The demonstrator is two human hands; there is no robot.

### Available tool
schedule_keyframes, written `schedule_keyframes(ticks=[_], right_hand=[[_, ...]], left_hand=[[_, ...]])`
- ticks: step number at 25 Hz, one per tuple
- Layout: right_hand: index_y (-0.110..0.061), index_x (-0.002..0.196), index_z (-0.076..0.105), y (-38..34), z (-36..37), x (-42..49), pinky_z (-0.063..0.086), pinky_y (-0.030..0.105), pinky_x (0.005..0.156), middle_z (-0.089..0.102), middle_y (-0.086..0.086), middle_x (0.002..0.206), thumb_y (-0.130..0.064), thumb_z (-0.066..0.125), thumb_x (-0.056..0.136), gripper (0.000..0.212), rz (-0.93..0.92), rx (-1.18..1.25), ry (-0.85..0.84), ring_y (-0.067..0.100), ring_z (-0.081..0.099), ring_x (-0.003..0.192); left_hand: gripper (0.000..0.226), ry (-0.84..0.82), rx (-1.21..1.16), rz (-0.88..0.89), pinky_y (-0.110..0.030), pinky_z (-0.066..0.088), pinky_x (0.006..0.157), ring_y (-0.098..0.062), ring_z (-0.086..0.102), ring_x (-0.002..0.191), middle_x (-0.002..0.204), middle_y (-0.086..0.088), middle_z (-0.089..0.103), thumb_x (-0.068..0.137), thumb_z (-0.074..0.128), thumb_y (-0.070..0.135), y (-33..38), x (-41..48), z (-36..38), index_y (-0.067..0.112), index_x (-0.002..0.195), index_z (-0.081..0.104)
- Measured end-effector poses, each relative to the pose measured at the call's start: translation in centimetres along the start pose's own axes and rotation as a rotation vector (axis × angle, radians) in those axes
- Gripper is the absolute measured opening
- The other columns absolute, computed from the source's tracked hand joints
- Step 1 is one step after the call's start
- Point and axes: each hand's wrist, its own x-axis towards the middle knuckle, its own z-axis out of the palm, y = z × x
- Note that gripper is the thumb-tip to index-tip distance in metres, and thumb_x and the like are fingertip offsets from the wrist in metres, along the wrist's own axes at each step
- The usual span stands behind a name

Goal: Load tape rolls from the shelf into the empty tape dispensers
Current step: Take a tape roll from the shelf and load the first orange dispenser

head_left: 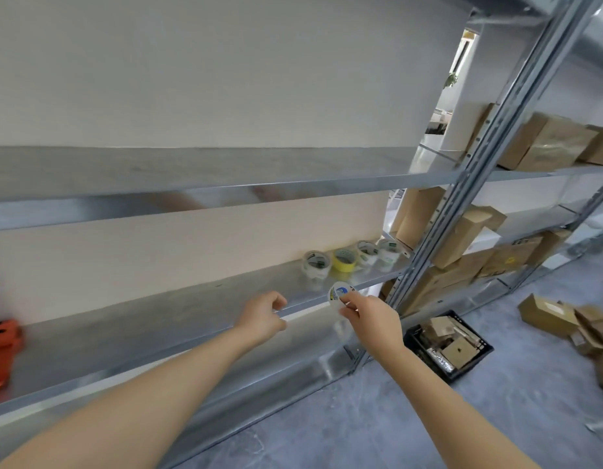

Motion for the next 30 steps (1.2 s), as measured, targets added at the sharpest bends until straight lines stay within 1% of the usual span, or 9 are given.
schedule_keyframes(ticks=[5,9,12,17,19,22,25,28,30], right_hand=[[-0.026,0.108,0.062,5.8,0.2,2.5,0.053,0.035,0.061,0.073,-0.003,0.092,-0.031,0.056,0.094,0.016,-0.004,0.005,-0.028,0.023,0.064,0.084],[-0.028,0.109,0.062,8.9,1.8,5.7,0.051,0.035,0.062,0.073,0.000,0.091,-0.032,0.055,0.094,0.017,0.006,0.019,-0.062,0.023,0.063,0.085],[-0.028,0.107,0.062,11.0,3.4,8.6,0.052,0.033,0.059,0.073,-0.003,0.090,-0.032,0.053,0.094,0.016,0.007,0.015,-0.082,0.021,0.063,0.082],[-0.026,0.100,0.062,13.7,6.4,14.0,0.054,0.036,0.061,0.072,-0.004,0.088,-0.032,0.052,0.094,0.013,-0.007,0.012,-0.125,0.019,0.064,0.079],[-0.027,0.101,0.063,14.6,7.5,15.8,0.052,0.033,0.059,0.072,-0.005,0.088,-0.033,0.053,0.094,0.014,-0.019,0.037,-0.123,0.017,0.064,0.079],[-0.029,0.105,0.063,15.5,8.9,17.8,0.044,0.030,0.057,0.072,-0.005,0.089,-0.033,0.055,0.093,0.014,-0.044,0.069,-0.130,0.017,0.063,0.082],[-0.028,0.100,0.063,15.8,9.8,18.7,0.043,0.030,0.056,0.069,-0.005,0.085,-0.032,0.057,0.092,0.010,-0.056,0.092,-0.134,0.017,0.061,0.080],[-0.027,0.090,0.061,16.2,10.4,19.5,0.037,0.030,0.049,0.063,-0.004,0.074,-0.030,0.060,0.091,0.003,-0.090,0.084,-0.124,0.019,0.057,0.072],[-0.026,0.085,0.058,16.6,10.8,20.0,0.033,0.029,0.046,0.059,-0.003,0.069,-0.029,0.060,0.090,0.007,-0.116,0.079,-0.123,0.018,0.052,0.067]], left_hand=[[0.039,-0.016,0.072,-0.039,-0.032,0.049,0.093,-0.021,0.064,0.103,0.117,0.001,0.065,0.073,0.074,0.010,2.1,3.3,4.9,0.018,0.109,0.065],[0.038,-0.035,0.108,-0.060,-0.030,0.048,0.089,-0.019,0.062,0.103,0.118,0.001,0.063,0.073,0.073,0.010,2.7,7.5,6.7,0.019,0.109,0.063],[0.038,-0.033,0.135,-0.074,-0.032,0.049,0.093,-0.020,0.060,0.107,0.119,-0.002,0.063,0.074,0.071,0.009,3.2,11.6,7.8,0.017,0.111,0.062],[0.044,-0.066,0.170,-0.152,-0.034,0.049,0.098,-0.023,0.059,0.115,0.127,-0.003,0.061,0.077,0.065,0.008,2.8,19.0,10.0,0.018,0.119,0.059],[0.046,-0.054,0.190,-0.164,-0.034,0.050,0.097,-0.026,0.058,0.116,0.130,-0.005,0.058,0.077,0.063,0.008,2.6,21.3,10.6,0.019,0.121,0.058],[0.052,-0.031,0.276,-0.150,-0.036,0.050,0.092,-0.030,0.056,0.112,0.132,-0.005,0.047,0.081,0.057,0.010,2.3,23.8,11.3,0.022,0.131,0.049],[0.051,-0.057,0.388,-0.098,-0.038,0.048,0.095,-0.030,0.055,0.115,0.138,-0.004,0.041,0.086,0.053,0.011,1.6,25.1,12.1,0.019,0.135,0.044],[0.043,-0.073,0.498,-0.014,-0.037,0.049,0.088,-0.032,0.056,0.113,0.137,-0.004,0.045,0.087,0.049,0.008,1.4,26.0,13.0,0.017,0.129,0.049],[0.041,-0.063,0.548,-0.004,-0.035,0.048,0.081,-0.032,0.057,0.109,0.132,-0.005,0.050,0.087,0.047,0.006,1.6,26.3,13.5,0.018,0.126,0.050]])
